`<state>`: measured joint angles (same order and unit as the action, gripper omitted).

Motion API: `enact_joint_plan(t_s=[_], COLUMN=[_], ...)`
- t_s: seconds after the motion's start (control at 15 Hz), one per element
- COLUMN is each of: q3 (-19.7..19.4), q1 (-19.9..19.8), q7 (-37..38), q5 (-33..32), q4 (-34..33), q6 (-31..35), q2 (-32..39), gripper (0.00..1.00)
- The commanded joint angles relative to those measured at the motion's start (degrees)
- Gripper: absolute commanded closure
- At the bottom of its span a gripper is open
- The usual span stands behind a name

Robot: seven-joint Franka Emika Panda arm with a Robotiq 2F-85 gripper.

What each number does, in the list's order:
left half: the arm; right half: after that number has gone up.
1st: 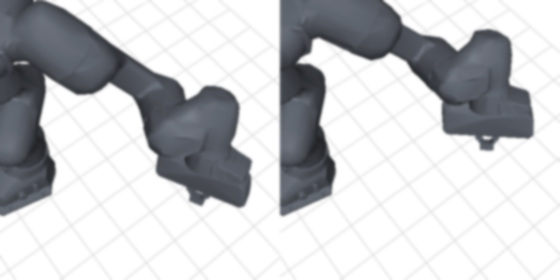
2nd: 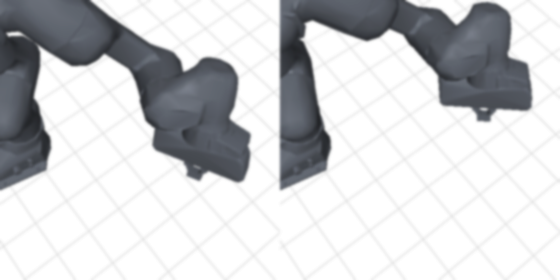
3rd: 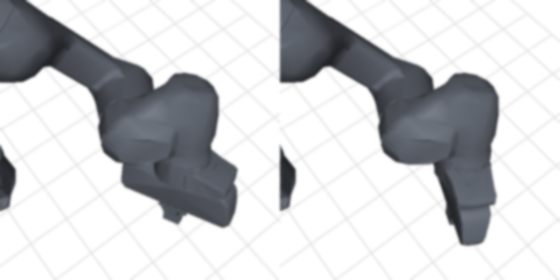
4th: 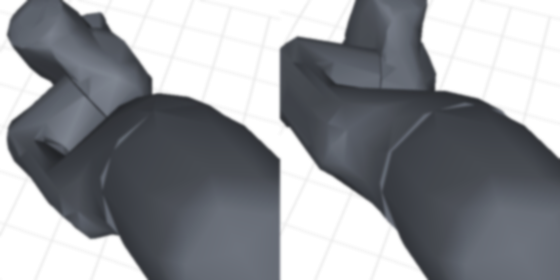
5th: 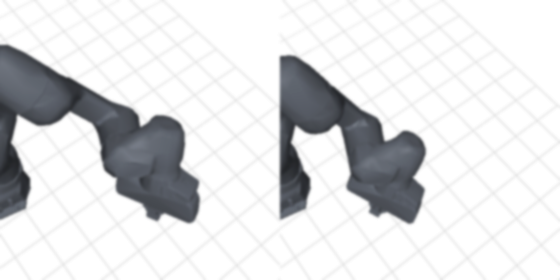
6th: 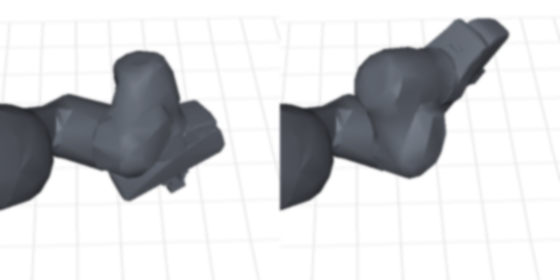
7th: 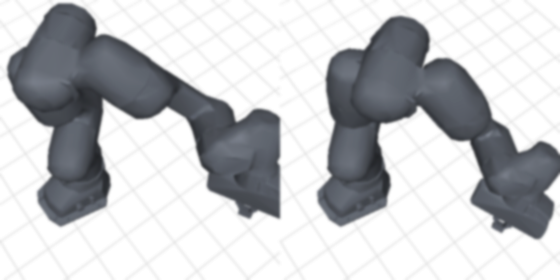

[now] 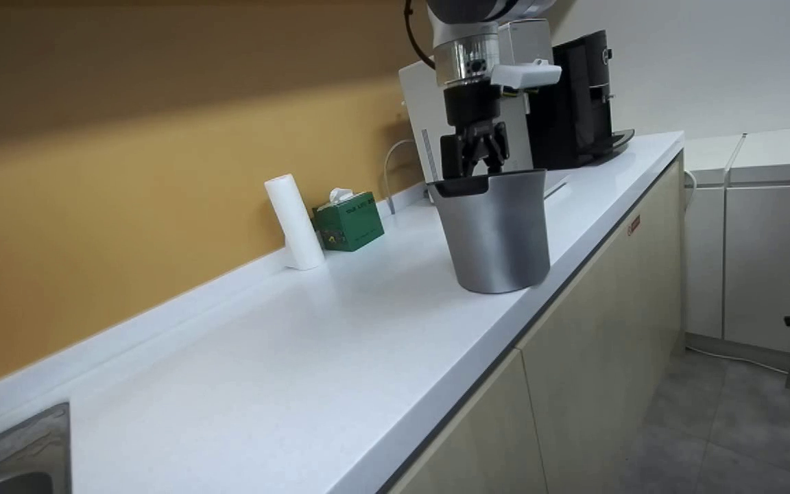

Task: Remove the black bin from the grey bin

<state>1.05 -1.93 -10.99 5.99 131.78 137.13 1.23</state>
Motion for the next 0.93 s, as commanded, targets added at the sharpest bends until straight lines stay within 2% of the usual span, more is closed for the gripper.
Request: enact_joint_plan(t_s=[0.0,0.13,0.2,0.27,0.87], q3=[-0.4,-0.5,-0.5,-0.5,-1.3], q1=[0.5,0.4,0.4,0.4,0.2], q7=[-0.7,-0.1,0.2,0.3,0.9], q5=[0.6,0.0,0.1,0.1,-0.2], q4=[1.3,1.8,2.1,2.3,3.0], q6=[2.9,4.0,4.8,5.4,7.3], q2=[0.3,0.2,0.1,0.0,-0.6], gripper=[0.0,0.0,0.25,0.25,0.89])
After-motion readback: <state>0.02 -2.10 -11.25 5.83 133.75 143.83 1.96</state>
